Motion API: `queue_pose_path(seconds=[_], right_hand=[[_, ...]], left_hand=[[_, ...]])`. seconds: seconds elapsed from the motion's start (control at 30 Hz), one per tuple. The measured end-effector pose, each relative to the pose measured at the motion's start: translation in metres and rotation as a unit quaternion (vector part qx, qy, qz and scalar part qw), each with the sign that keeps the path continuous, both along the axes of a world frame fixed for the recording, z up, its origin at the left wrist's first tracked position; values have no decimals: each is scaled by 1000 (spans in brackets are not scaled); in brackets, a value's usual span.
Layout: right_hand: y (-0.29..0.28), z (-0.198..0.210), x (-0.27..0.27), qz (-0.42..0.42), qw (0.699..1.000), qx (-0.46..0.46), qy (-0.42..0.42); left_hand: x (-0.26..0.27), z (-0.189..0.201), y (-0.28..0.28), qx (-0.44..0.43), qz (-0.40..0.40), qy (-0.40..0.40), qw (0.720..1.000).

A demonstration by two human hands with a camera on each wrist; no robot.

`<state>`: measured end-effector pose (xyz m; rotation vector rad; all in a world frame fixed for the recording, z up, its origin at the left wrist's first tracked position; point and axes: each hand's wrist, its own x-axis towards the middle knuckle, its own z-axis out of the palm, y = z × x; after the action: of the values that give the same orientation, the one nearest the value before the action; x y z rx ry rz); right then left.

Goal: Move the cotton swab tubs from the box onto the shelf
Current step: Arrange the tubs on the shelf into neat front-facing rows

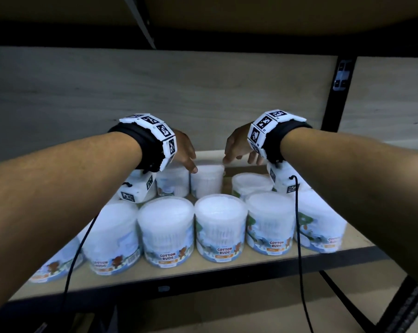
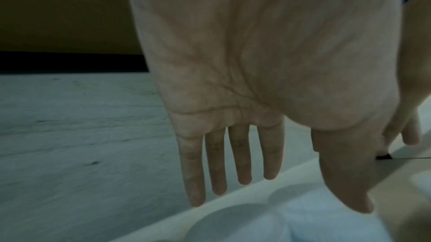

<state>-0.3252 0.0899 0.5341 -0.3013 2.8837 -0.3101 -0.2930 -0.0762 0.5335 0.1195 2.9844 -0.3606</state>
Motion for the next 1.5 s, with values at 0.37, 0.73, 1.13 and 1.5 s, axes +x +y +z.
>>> queue_pose_path(seconds=[0.37,0.73,1.13,1.5], right_hand=[[-66,-8,-23,28,992,118,46],[-86,-21,-46,12,993,117,15],[-85,-20,-43,31,991,131,9],[-68,-15,-24,127,975,182,16]], left_hand=[[-16,-8,-41,-30,1,-18,999],[-35,-25,-43,-54,-46,-22,997],[-52,-23,-37,-104,-22,-68,992],[-74,-15,-31,-116,10,-72,991]])
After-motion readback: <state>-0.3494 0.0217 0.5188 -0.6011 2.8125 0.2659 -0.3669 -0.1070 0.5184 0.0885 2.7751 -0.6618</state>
